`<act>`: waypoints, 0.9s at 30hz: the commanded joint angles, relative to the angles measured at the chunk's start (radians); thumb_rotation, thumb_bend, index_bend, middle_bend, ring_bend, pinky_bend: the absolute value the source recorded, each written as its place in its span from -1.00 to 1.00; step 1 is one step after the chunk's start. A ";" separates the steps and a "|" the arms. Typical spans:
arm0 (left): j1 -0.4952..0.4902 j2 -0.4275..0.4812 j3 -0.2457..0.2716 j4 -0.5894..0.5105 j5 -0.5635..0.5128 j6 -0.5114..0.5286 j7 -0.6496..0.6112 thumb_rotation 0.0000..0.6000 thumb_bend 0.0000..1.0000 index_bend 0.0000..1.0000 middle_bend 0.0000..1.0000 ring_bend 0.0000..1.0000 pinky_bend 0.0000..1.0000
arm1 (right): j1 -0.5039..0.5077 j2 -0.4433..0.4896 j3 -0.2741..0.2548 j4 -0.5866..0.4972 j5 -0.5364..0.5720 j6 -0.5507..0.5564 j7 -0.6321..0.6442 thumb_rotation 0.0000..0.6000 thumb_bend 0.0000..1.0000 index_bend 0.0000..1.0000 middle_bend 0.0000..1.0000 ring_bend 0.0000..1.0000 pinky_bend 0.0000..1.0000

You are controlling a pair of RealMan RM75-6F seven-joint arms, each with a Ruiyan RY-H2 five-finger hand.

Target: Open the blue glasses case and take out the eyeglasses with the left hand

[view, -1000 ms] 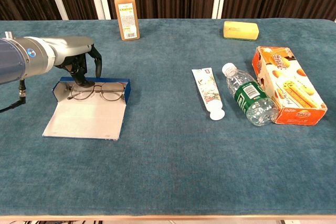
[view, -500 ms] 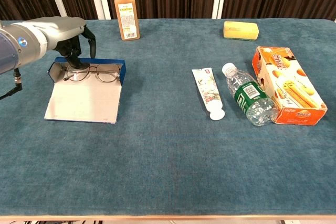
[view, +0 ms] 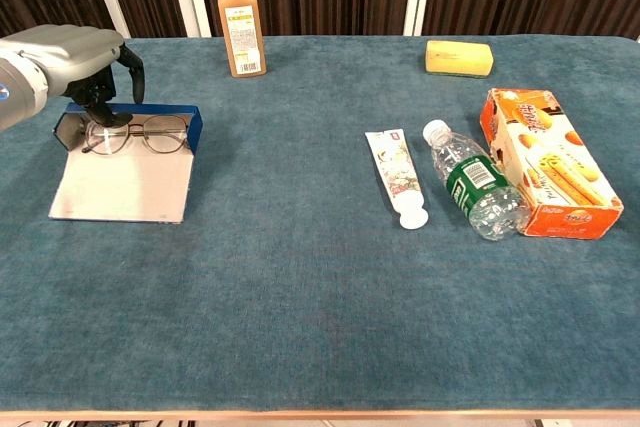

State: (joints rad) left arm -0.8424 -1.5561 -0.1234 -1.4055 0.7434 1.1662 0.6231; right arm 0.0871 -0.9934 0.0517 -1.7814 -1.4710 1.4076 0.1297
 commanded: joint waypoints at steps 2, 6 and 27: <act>0.021 -0.008 0.022 0.040 0.070 0.001 -0.010 1.00 -0.22 0.14 1.00 0.85 1.00 | -0.001 0.000 0.000 0.000 0.000 0.000 0.000 1.00 -0.68 -1.00 -1.00 -1.00 -0.63; 0.033 -0.016 0.016 0.045 0.060 -0.016 -0.005 1.00 -0.22 0.14 1.00 0.85 1.00 | -0.001 0.001 0.000 -0.001 0.000 0.000 0.001 1.00 -0.68 -1.00 -1.00 -1.00 -0.63; 0.078 -0.015 -0.026 0.072 0.125 -0.021 -0.019 1.00 -0.22 0.14 1.00 0.85 1.00 | -0.001 0.001 0.000 -0.001 0.002 -0.002 0.004 1.00 -0.68 -1.00 -1.00 -1.00 -0.63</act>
State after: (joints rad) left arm -0.7686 -1.5733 -0.1563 -1.3374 0.8607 1.1485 0.6007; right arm 0.0860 -0.9920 0.0515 -1.7823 -1.4687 1.4056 0.1334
